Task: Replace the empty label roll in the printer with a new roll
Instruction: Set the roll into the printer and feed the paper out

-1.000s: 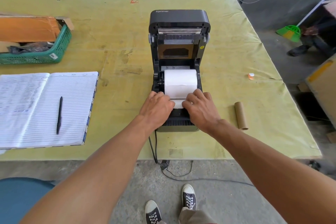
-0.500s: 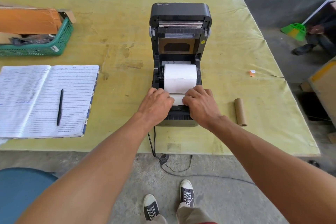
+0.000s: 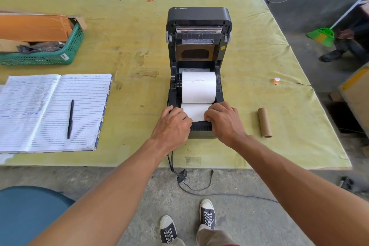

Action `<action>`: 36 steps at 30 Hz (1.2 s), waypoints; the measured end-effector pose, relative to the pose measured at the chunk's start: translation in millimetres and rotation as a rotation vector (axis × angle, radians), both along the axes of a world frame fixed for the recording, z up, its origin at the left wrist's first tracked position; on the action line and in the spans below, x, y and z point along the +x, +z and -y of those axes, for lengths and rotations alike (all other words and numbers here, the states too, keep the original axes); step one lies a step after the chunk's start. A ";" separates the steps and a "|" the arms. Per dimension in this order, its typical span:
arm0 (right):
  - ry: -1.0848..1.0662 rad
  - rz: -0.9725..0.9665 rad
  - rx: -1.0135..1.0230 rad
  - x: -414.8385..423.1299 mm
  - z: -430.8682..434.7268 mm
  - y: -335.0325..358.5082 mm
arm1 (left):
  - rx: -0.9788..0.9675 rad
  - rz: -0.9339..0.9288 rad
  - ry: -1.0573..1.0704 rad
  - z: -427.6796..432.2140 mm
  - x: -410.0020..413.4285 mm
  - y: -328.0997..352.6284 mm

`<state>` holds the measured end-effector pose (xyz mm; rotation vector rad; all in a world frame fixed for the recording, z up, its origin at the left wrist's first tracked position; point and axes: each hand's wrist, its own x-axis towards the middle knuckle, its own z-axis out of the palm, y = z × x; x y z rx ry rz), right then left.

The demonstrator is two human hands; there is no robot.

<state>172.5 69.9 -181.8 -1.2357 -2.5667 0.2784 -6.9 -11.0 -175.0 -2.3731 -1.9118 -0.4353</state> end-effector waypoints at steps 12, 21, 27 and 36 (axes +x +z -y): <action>0.094 0.036 -0.118 15.6 15.7 12.0 | 0.045 -0.067 0.003 6.9 2.4 6.3; 0.111 0.002 0.023 26.5 28.1 7.6 | 0.090 -0.040 -0.055 16.2 -1.4 -1.3; 0.183 -0.007 0.045 31.8 37.4 5.4 | 0.029 -0.009 -0.142 22.9 -5.8 -11.1; 0.221 0.044 0.018 33.7 38.0 14.5 | -0.099 -0.127 -0.050 16.9 -9.9 -12.2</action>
